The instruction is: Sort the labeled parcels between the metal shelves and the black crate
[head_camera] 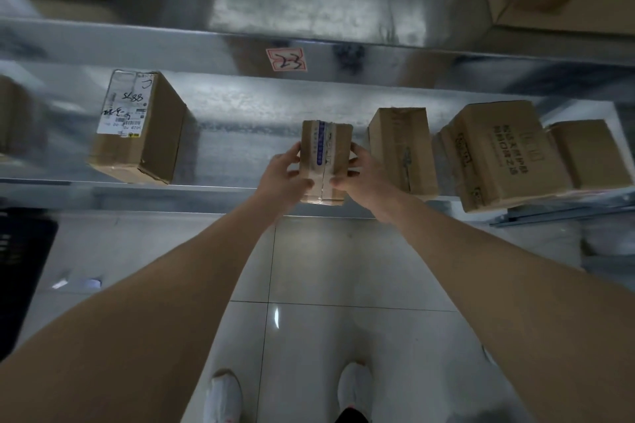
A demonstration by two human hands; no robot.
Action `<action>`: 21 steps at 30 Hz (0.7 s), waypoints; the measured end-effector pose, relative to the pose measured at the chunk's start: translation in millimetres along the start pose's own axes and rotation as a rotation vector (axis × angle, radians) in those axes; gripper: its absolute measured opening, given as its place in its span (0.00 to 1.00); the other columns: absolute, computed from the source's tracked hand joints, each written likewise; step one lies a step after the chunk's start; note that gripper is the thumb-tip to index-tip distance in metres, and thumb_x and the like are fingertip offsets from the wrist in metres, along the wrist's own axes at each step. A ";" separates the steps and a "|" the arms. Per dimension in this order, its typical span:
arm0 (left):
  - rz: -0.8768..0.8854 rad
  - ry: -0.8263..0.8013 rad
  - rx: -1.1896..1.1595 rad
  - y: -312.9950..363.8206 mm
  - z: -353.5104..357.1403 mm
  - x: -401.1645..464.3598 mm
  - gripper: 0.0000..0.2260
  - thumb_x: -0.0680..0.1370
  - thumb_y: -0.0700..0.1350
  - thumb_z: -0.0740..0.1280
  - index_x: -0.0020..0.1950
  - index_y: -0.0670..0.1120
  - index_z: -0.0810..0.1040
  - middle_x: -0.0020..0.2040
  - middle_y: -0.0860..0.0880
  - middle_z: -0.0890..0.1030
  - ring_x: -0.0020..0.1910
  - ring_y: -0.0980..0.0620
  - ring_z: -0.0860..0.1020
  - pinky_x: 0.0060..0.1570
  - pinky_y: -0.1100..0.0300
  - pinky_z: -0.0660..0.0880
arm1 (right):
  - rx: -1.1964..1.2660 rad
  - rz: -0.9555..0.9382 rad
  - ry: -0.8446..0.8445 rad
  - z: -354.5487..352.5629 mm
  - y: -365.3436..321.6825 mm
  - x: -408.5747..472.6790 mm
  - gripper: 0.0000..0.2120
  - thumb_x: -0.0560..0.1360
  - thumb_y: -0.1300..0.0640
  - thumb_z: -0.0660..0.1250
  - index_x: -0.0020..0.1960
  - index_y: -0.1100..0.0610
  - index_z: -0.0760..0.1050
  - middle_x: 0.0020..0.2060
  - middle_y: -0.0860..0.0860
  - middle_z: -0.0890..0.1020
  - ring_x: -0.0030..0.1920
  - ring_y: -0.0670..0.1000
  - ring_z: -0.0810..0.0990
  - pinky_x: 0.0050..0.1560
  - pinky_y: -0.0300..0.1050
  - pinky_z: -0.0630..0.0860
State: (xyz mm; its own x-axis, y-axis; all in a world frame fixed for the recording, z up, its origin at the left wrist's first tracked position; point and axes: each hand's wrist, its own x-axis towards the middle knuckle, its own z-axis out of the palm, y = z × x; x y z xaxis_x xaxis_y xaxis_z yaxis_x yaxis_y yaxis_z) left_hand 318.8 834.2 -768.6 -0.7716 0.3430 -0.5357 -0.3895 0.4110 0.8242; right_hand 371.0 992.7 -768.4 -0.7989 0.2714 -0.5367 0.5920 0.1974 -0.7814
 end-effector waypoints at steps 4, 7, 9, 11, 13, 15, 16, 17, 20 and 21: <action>0.020 0.034 -0.089 13.9 -7.9 -14.6 0.20 0.80 0.40 0.67 0.71 0.49 0.73 0.65 0.51 0.78 0.62 0.49 0.76 0.63 0.51 0.73 | 0.133 0.027 0.009 -2.8 -14.9 -13.7 0.31 0.75 0.63 0.75 0.74 0.53 0.68 0.61 0.51 0.81 0.62 0.51 0.80 0.50 0.40 0.77; -0.026 0.079 -0.106 21.1 -11.5 -22.1 0.18 0.78 0.53 0.70 0.64 0.46 0.74 0.59 0.48 0.81 0.59 0.49 0.78 0.62 0.49 0.75 | 0.208 0.014 0.035 -6.4 -30.9 -29.4 0.12 0.78 0.52 0.73 0.59 0.54 0.76 0.51 0.49 0.83 0.54 0.48 0.81 0.47 0.39 0.75; -0.040 0.117 -0.087 24.1 -13.3 -27.6 0.22 0.74 0.59 0.72 0.60 0.45 0.74 0.55 0.47 0.81 0.55 0.49 0.79 0.59 0.50 0.77 | 0.248 -0.017 0.049 -7.1 -37.6 -36.9 0.10 0.79 0.46 0.70 0.48 0.52 0.75 0.45 0.49 0.82 0.49 0.48 0.81 0.56 0.46 0.77; -0.015 0.152 -0.088 25.3 -16.0 -33.9 0.24 0.73 0.58 0.74 0.62 0.46 0.73 0.56 0.48 0.81 0.54 0.51 0.79 0.59 0.48 0.78 | 0.207 -0.016 0.090 -5.5 -39.8 -39.7 0.14 0.77 0.43 0.72 0.51 0.53 0.74 0.49 0.50 0.82 0.53 0.50 0.82 0.65 0.53 0.78; 0.009 0.152 -0.085 26.8 -19.1 -39.6 0.26 0.74 0.52 0.75 0.69 0.48 0.72 0.58 0.49 0.81 0.56 0.51 0.80 0.58 0.50 0.78 | 0.170 -0.022 0.081 -3.9 -39.6 -42.7 0.22 0.76 0.46 0.75 0.63 0.53 0.72 0.57 0.52 0.82 0.58 0.52 0.82 0.66 0.56 0.78; 0.032 0.121 -0.085 27.7 -22.3 -44.5 0.28 0.75 0.45 0.75 0.73 0.52 0.70 0.58 0.50 0.81 0.56 0.53 0.80 0.54 0.55 0.78 | 0.153 -0.049 0.029 -4.2 -37.7 -44.8 0.28 0.77 0.51 0.75 0.73 0.45 0.67 0.63 0.53 0.81 0.61 0.52 0.81 0.65 0.53 0.77; 0.045 0.102 -0.096 27.9 -23.4 -46.8 0.30 0.75 0.43 0.75 0.74 0.54 0.69 0.58 0.50 0.81 0.55 0.55 0.80 0.51 0.59 0.78 | 0.139 -0.069 0.003 -4.7 -37.2 -46.7 0.29 0.77 0.54 0.75 0.74 0.42 0.67 0.63 0.53 0.81 0.62 0.52 0.81 0.65 0.51 0.78; 0.060 0.090 -0.103 27.3 -24.4 -47.9 0.30 0.74 0.41 0.75 0.74 0.54 0.69 0.58 0.51 0.81 0.54 0.56 0.80 0.47 0.64 0.77 | 0.120 -0.086 -0.015 -5.3 -36.9 -48.1 0.28 0.78 0.57 0.74 0.74 0.43 0.69 0.64 0.53 0.81 0.62 0.52 0.81 0.65 0.50 0.78; 0.096 0.107 -0.087 23.2 -25.4 -46.3 0.28 0.72 0.36 0.76 0.71 0.50 0.75 0.60 0.50 0.81 0.53 0.60 0.80 0.40 0.72 0.76 | 0.079 -0.127 -0.005 -4.0 -34.2 -50.0 0.23 0.76 0.63 0.74 0.69 0.51 0.76 0.63 0.51 0.81 0.62 0.52 0.81 0.66 0.48 0.78; 0.098 0.112 -0.090 22.4 -24.6 -45.7 0.27 0.72 0.35 0.76 0.69 0.49 0.76 0.61 0.51 0.81 0.53 0.61 0.80 0.40 0.73 0.75 | 0.080 -0.125 -0.002 -3.7 -32.8 -50.2 0.22 0.76 0.63 0.75 0.68 0.52 0.76 0.62 0.50 0.81 0.61 0.50 0.82 0.64 0.45 0.79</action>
State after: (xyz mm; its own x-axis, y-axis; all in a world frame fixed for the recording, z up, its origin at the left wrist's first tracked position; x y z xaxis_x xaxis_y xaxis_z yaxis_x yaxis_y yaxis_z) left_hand 333.0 807.0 -721.1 -0.8574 0.2798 -0.4320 -0.3489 0.3012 0.8874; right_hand 392.1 976.0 -714.7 -0.8662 0.2471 -0.4344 0.4776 0.1538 -0.8650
